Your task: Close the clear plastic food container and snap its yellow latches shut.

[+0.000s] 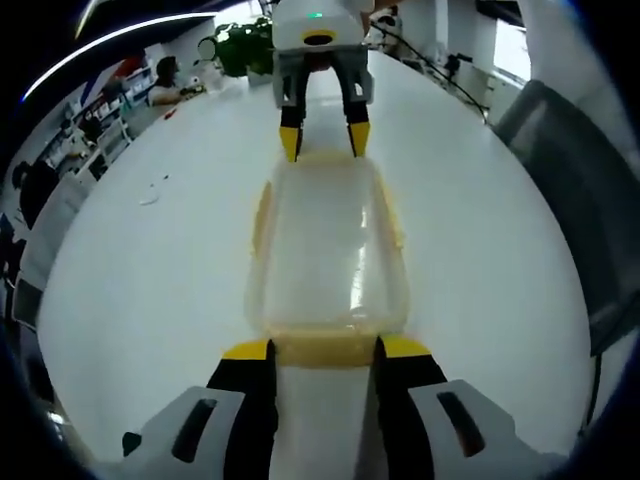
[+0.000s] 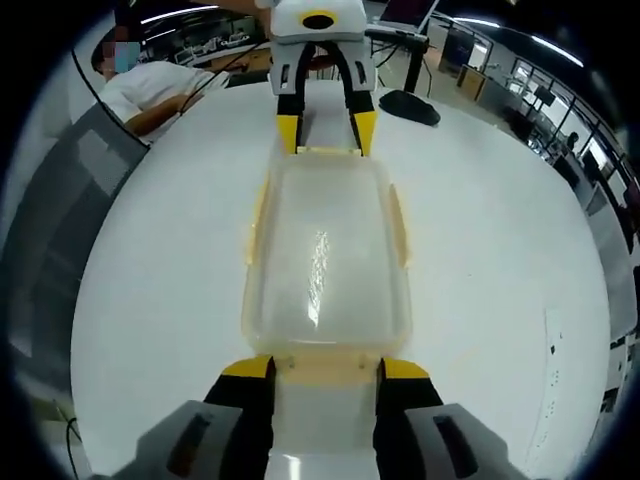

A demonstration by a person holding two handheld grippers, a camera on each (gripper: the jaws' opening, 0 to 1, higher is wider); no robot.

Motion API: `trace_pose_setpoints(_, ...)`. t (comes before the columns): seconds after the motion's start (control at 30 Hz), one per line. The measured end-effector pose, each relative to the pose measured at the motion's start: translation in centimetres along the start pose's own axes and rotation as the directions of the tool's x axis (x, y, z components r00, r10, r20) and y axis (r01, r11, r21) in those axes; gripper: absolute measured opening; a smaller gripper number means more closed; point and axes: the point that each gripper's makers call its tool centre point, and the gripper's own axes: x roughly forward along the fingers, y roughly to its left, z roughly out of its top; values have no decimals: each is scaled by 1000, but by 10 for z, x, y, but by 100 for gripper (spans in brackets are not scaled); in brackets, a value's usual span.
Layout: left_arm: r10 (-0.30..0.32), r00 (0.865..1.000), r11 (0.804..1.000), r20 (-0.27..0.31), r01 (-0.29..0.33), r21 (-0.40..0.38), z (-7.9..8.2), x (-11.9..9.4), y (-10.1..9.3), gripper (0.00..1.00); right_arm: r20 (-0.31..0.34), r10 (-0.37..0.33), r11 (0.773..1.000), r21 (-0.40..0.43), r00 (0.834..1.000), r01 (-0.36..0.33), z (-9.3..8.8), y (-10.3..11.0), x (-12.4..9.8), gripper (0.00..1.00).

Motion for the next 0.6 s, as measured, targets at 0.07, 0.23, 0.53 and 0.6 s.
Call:
trace_pose_setpoints(0.07,-1,1000,1000,-16,1,-1,0,1,0,38,-2,0,1000,2,1000,0,0,0,0,38)
trace_pose_setpoints(0.23,-10,1000,1000,-26,10,1,-3,2,3,38,-6,5,1000,7,1000,-5,0,-1,0,38)
trace_pose_setpoints(0.53,-11,999,1000,-53,10,-8,-3,2,4,37,-29,-3,1000,16,1000,4,1,0,0,36)
trace_pose_setpoints(0.6,-5,997,1000,-73,5,6,-2,3,4,37,-32,-2,1000,17,999,3,0,-1,0,36)
